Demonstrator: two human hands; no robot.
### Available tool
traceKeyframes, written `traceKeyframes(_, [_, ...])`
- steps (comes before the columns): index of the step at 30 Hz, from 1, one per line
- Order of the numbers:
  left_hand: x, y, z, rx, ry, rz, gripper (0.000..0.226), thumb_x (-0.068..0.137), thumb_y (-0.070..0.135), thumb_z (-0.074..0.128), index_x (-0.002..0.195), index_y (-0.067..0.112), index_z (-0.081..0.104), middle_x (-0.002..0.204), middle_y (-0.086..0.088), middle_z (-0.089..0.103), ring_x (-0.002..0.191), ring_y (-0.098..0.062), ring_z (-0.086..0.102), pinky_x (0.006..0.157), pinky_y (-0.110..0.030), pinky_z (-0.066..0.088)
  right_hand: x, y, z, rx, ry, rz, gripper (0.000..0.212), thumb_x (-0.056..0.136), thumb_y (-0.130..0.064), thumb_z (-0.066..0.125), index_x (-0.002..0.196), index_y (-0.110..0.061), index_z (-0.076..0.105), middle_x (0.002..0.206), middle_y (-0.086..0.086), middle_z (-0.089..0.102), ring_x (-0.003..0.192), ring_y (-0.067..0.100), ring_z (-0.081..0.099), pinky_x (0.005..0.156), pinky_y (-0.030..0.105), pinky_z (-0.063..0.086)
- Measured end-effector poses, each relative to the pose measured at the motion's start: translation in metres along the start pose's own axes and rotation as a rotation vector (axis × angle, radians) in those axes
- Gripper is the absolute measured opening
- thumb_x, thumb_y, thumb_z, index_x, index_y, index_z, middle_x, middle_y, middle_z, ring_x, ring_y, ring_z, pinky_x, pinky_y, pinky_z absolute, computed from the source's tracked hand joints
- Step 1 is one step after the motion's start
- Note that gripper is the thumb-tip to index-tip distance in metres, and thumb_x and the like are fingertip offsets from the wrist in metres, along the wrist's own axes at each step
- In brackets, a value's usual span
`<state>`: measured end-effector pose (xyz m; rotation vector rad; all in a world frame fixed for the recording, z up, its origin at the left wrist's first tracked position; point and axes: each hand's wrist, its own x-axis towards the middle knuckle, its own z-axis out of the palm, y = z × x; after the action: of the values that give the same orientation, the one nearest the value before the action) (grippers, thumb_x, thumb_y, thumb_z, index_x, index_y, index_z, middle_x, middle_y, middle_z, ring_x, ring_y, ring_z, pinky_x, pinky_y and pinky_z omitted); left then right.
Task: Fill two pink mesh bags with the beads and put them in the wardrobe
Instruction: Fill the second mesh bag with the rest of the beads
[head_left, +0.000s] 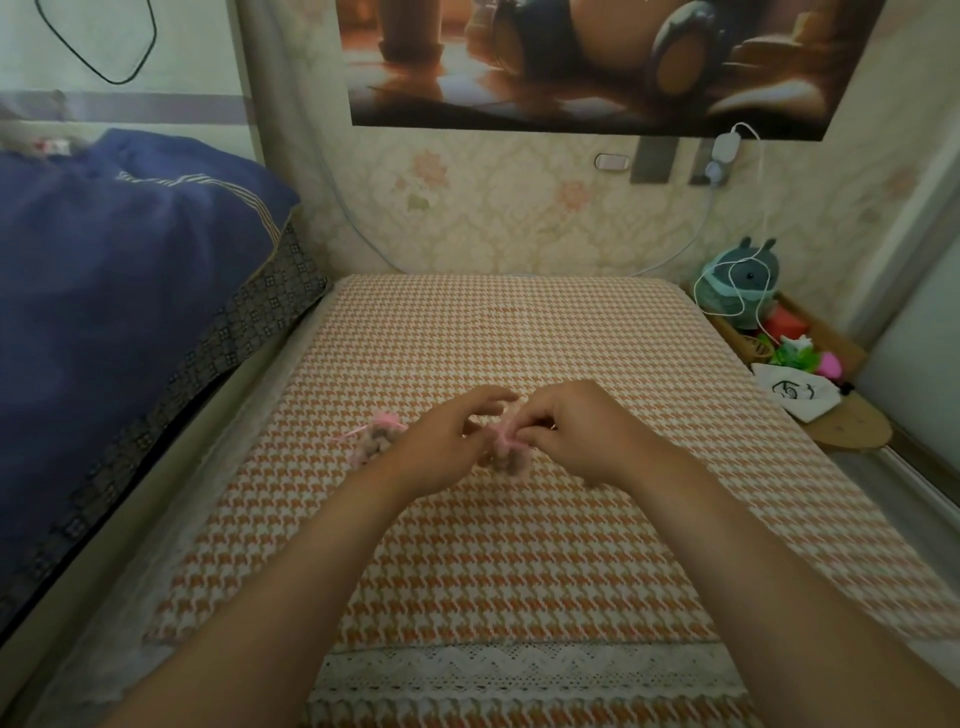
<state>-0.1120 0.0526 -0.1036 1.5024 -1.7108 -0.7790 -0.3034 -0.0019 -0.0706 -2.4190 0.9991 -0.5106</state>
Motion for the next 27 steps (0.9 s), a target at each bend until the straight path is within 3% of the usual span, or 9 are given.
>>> traceKeyframes(2, [0.001, 0.004, 0.004, 0.008, 0.010, 0.025, 0.036, 0.101, 0.017, 0.054, 0.129, 0.041, 0.056, 0.131, 0.013, 0.058, 0.101, 0.006, 0.063, 0.081, -0.015, 0.055, -0.002, 0.002, 0.003, -0.046, -0.036, -0.019, 0.015, 0.094, -0.021, 0.070, 0.088, -0.029, 0.081, 0.076, -0.027, 0.064, 0.072, -0.011, 0.062, 0.065, 0.006, 0.045])
traceKeyframes(5, [0.007, 0.007, 0.009, 0.163, 0.019, 0.002, 0.021, 0.100, 0.021, 0.055, 0.107, 0.032, 0.071, 0.106, 0.016, 0.069, 0.095, 0.001, 0.063, 0.089, -0.031, 0.054, -0.005, 0.009, 0.013, -0.112, -0.068, 0.001, 0.011, 0.093, -0.028, 0.071, 0.093, -0.029, 0.082, 0.084, -0.018, 0.071, 0.079, -0.002, 0.065, 0.076, 0.025, 0.056])
traceKeyframes(9, [0.013, 0.013, 0.010, 0.278, 0.068, -0.100, 0.028, 0.097, 0.028, 0.059, 0.081, 0.015, 0.079, 0.073, -0.001, 0.072, 0.062, -0.009, 0.059, 0.060, -0.028, 0.046, -0.008, 0.012, 0.007, -0.002, -0.029, 0.031, 0.009, 0.090, -0.031, 0.074, 0.094, -0.030, 0.082, 0.089, -0.016, 0.075, 0.084, -0.003, 0.067, 0.081, 0.027, 0.058])
traceKeyframes(13, [0.017, 0.022, 0.013, 0.297, 0.079, -0.154, 0.017, 0.090, 0.017, 0.065, 0.092, 0.020, 0.082, 0.087, 0.004, 0.078, 0.074, -0.010, 0.069, 0.073, -0.031, 0.059, -0.014, 0.033, -0.005, 0.115, 0.139, 0.168, 0.020, 0.095, -0.018, 0.067, 0.110, -0.029, 0.076, 0.100, -0.016, 0.072, 0.068, -0.006, 0.066, 0.063, 0.021, 0.058])
traceKeyframes(16, [0.022, 0.028, 0.017, 0.284, 0.081, -0.163, 0.021, 0.091, 0.013, 0.063, 0.099, 0.017, 0.081, 0.100, 0.004, 0.078, 0.068, -0.002, 0.063, 0.074, -0.026, 0.058, -0.020, 0.059, -0.011, 0.021, 0.228, 0.243, 0.021, 0.098, -0.017, 0.063, 0.112, -0.027, 0.075, 0.112, -0.013, 0.073, 0.080, -0.004, 0.065, 0.074, 0.015, 0.053])
traceKeyframes(18, [0.025, 0.032, 0.021, 0.257, 0.081, -0.159, 0.021, 0.092, 0.013, 0.062, 0.101, 0.016, 0.081, 0.103, 0.004, 0.077, 0.067, -0.001, 0.063, 0.074, -0.027, 0.058, -0.023, 0.073, -0.012, -0.037, 0.228, 0.295, 0.021, 0.098, -0.017, 0.063, 0.112, -0.026, 0.076, 0.116, -0.010, 0.073, 0.103, 0.004, 0.065, 0.090, 0.023, 0.051])
traceKeyframes(20, [0.028, 0.035, 0.025, 0.242, 0.074, -0.152, 0.021, 0.093, 0.013, 0.061, 0.103, 0.016, 0.080, 0.105, 0.003, 0.077, 0.073, -0.006, 0.066, 0.078, -0.032, 0.060, -0.025, 0.081, -0.009, -0.082, 0.208, 0.337, 0.022, 0.098, -0.018, 0.064, 0.115, -0.026, 0.075, 0.119, -0.008, 0.072, 0.111, 0.011, 0.065, 0.095, 0.027, 0.050])
traceKeyframes(24, [0.033, 0.037, 0.035, 0.252, 0.069, -0.148, 0.022, 0.094, 0.013, 0.060, 0.105, 0.018, 0.079, 0.103, -0.002, 0.077, 0.084, -0.018, 0.072, 0.080, -0.038, 0.061, -0.021, 0.086, 0.003, -0.168, 0.147, 0.361, 0.025, 0.097, -0.023, 0.063, 0.119, -0.029, 0.073, 0.119, -0.007, 0.072, 0.104, 0.012, 0.065, 0.090, 0.030, 0.053])
traceKeyframes(27, [0.035, 0.035, 0.034, 0.289, 0.066, -0.151, 0.025, 0.094, 0.011, 0.060, 0.109, 0.017, 0.078, 0.112, 0.000, 0.075, 0.091, -0.013, 0.071, 0.079, -0.026, 0.058, -0.013, 0.086, 0.011, -0.238, 0.066, 0.366, 0.026, 0.099, -0.022, 0.060, 0.120, -0.028, 0.073, 0.115, -0.007, 0.074, 0.096, 0.012, 0.067, 0.084, 0.030, 0.056])
